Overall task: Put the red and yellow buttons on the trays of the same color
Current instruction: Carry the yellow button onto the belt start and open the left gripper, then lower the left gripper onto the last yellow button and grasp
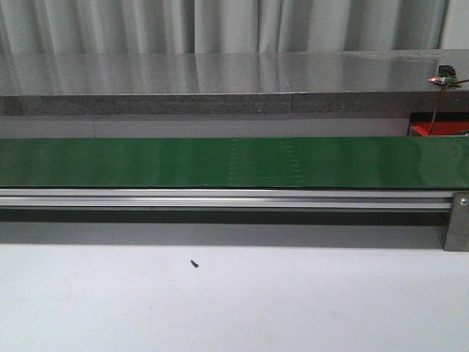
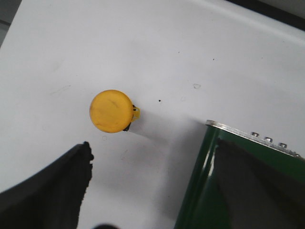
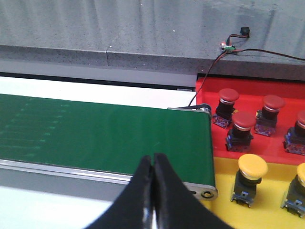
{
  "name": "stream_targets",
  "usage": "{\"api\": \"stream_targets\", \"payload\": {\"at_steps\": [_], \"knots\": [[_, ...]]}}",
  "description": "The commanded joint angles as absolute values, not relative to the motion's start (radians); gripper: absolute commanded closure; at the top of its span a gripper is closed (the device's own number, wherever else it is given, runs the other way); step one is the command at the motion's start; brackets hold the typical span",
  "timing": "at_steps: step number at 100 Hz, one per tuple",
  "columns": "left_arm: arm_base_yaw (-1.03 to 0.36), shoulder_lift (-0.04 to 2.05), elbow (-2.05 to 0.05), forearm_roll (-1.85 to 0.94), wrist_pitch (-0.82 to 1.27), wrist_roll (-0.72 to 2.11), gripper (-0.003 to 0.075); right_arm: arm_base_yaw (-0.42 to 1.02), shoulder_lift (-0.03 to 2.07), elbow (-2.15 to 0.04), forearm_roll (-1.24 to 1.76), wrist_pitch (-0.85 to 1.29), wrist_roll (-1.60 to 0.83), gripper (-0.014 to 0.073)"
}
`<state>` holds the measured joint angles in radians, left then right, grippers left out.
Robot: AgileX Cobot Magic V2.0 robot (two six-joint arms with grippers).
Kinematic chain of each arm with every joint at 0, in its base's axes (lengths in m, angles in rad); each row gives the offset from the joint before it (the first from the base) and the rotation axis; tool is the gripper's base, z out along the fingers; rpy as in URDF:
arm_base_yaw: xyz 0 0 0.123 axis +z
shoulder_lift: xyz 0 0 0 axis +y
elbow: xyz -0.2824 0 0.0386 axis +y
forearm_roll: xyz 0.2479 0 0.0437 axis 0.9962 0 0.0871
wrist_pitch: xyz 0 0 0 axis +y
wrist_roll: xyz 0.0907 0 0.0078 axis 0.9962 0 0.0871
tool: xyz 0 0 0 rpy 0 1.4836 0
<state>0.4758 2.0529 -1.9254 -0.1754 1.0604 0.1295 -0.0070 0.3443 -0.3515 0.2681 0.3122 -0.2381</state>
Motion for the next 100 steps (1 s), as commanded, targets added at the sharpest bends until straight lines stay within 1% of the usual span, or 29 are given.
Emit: {"api": "stream_targets", "payload": {"at_steps": [1, 29, 70, 95, 100], "knots": [[0.487, 2.009, -1.959, -0.178, 1.0, 0.118, 0.0199, -0.007, 0.349, -0.377, 0.276, 0.239, -0.24, 0.0717], [0.523, 2.084, -1.959, -0.181, 0.985, 0.112, 0.0206, -0.007, 0.349, -0.377, 0.276, 0.241, -0.24, 0.0717], [0.523, 2.177, -1.959, -0.219, 0.836, 0.114, 0.0206, -0.007, 0.349, -0.377, 0.276, 0.245, -0.24, 0.0717], [0.523, 2.231, -1.959, -0.219, 0.804, 0.114, 0.0208, -0.007, 0.349, -0.377, 0.276, 0.245, -0.24, 0.0717], [0.523, 2.235, -1.959, -0.22, 0.799, 0.114, 0.0219, -0.007, 0.349, -0.377, 0.276, 0.246, -0.24, 0.0717]]}}
